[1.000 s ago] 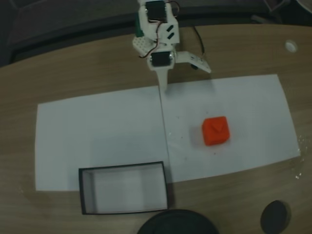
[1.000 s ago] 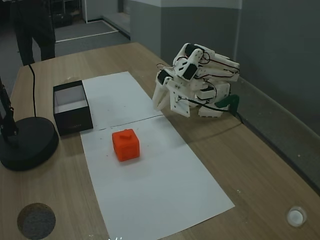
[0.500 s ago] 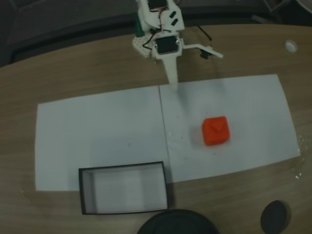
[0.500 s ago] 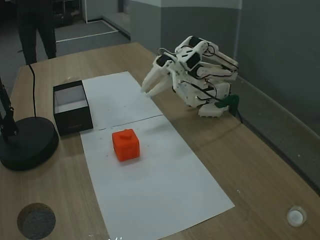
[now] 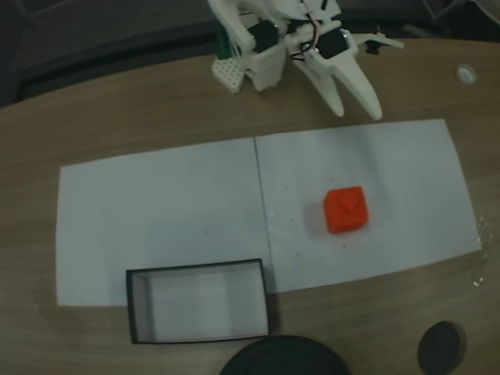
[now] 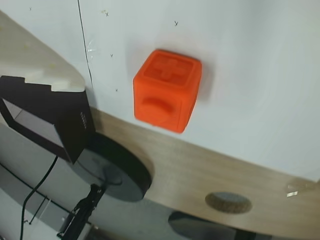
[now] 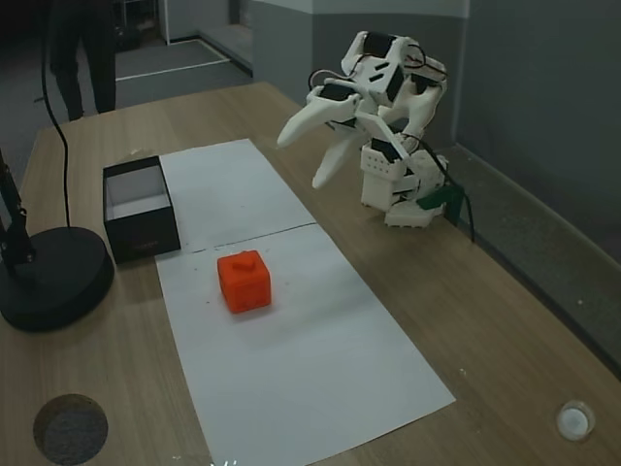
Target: Grab a orange square and put it in the box.
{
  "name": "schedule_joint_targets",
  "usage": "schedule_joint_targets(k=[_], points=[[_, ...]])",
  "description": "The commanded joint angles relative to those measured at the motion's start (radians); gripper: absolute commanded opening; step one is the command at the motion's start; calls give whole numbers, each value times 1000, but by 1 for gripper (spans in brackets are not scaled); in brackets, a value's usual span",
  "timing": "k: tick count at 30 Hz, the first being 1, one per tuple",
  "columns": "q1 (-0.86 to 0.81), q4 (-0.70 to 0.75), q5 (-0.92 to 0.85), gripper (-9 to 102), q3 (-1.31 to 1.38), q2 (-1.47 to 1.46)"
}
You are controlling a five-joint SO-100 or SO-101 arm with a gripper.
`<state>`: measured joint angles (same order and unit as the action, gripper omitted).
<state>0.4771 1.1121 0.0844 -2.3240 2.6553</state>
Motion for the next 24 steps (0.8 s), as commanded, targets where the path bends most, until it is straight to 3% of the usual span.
schedule_joint_targets(k=[1,14,24], points=[[-9,9,5,45,192,-212],[-156,20,2,45,479,-879],[-181,21,2,40,609,-1123]])
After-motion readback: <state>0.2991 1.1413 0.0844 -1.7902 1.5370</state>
